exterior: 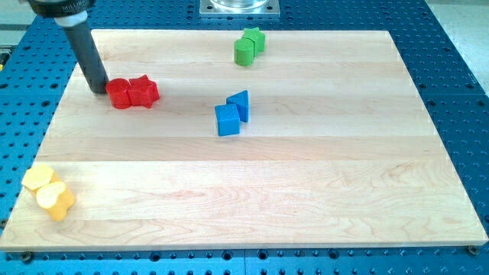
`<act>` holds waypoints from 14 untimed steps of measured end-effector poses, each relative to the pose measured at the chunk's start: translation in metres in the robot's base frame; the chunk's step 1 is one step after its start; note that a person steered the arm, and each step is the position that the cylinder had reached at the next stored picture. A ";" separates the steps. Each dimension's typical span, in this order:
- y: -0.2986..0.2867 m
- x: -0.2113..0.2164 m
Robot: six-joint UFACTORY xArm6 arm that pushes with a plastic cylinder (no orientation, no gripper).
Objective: Make a horizontal line with red blocks and blue blocks
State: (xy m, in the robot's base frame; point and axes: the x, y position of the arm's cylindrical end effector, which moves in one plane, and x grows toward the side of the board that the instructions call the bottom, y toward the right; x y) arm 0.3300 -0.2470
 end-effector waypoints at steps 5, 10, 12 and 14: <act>0.094 0.068; -0.003 0.038; 0.008 0.066; 0.066 0.044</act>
State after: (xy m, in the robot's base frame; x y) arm 0.3739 -0.1810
